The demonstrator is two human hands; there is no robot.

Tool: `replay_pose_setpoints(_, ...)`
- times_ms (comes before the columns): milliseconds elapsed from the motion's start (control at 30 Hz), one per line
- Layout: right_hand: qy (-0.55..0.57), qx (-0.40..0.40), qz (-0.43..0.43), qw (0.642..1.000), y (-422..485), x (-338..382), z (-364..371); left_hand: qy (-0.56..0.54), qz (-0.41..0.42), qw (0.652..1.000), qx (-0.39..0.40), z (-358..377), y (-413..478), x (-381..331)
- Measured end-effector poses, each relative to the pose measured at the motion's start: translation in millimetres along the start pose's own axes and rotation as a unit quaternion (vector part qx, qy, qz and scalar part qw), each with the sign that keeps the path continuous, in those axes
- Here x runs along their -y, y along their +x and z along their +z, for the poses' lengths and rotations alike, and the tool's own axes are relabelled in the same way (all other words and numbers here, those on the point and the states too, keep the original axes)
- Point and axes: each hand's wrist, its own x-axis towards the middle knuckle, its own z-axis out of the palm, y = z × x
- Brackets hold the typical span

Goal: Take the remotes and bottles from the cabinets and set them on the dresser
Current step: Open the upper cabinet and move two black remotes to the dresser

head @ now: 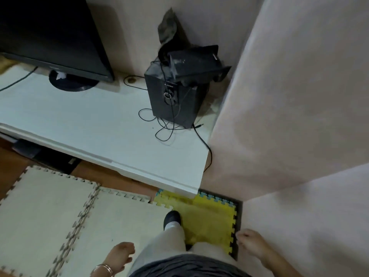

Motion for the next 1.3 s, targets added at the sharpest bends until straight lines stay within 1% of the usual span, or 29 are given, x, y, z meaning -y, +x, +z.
replay_pose_setpoints(100,0.012,0.006,-0.041,0.999,8,43,-7,-0.017,0.033,0.999,-0.013,-11,13,-41)
replay_pose_setpoints(167,0.033,0.001,-0.068,0.997,8,65,-9,-0.008,0.057,0.998,-0.011,-17,17,-62)
replay_pose_setpoints(267,0.041,0.009,-0.085,0.995,6,82,-8,-0.011,0.090,0.996,-0.015,-22,16,-79)
replay_pose_setpoints(367,-0.027,0.039,-0.071,0.996,4,88,-8,0.000,0.099,0.995,-0.014,-21,9,-84)
replay_pose_setpoints(467,-0.134,0.067,-0.108,0.983,-7,105,-17,-0.001,0.136,0.991,-0.016,-16,-7,-93)
replay_pose_setpoints(533,-0.224,0.082,-0.170,0.956,-29,133,-35,-0.015,0.200,0.979,-0.040,-17,-27,-112)
replay_pose_setpoints(567,-0.241,0.083,-0.218,0.942,-43,151,-47,-0.025,0.244,0.968,-0.056,-20,-39,-127)
replay_pose_setpoints(633,-0.200,0.095,-0.331,0.917,-79,197,-70,-0.035,0.344,0.934,-0.084,-34,-69,-169)
replay_pose_setpoints(700,-0.149,0.063,-0.443,0.882,-120,247,-94,-0.014,0.449,0.886,-0.115,-50,-107,-219)
replay_pose_setpoints(733,-0.120,0.036,-0.500,0.857,-140,272,-105,-0.003,0.498,0.857,-0.130,-59,-131,-245)
replay_pose_setpoints(800,-0.078,-0.009,-0.606,0.791,-185,321,-123,-0.008,0.597,0.786,-0.160,-74,-182,-294)
replay_pose_setpoints(867,-0.058,-0.047,-0.696,0.714,-232,361,-138,-0.037,0.687,0.702,-0.186,-85,-236,-334)
replay_pose_setpoints(933,-0.051,-0.092,-0.773,0.626,-280,388,-152,-0.071,0.763,0.610,-0.201,-94,-291,-365)
replay_pose_setpoints(1000,-0.050,-0.148,-0.832,0.532,-326,409,-167,-0.091,0.820,0.521,-0.220,-104,-340,-390)
replay_pose_setpoints(1100,-0.033,-0.232,-0.880,0.414,-384,433,-190,-0.115,0.868,0.420,-0.238,-117,-405,-420)
replay_pose_setpoints(1167,-0.012,-0.293,-0.892,0.343,-422,445,-205,-0.120,0.887,0.362,-0.259,-124,-444,-440)
replay_pose_setpoints(1200,0.001,-0.319,-0.896,0.309,-441,449,-211,-0.121,0.892,0.342,-0.270,-128,-462,-449)
replay_pose_setpoints(1267,0.018,-0.363,-0.899,0.245,-477,456,-221,-0.132,0.896,0.315,-0.283,-135,-493,-468)
replay_pose_setpoints(1300,0.014,-0.394,-0.893,0.217,-494,460,-226,-0.138,0.896,0.309,-0.288,-139,-506,-477)
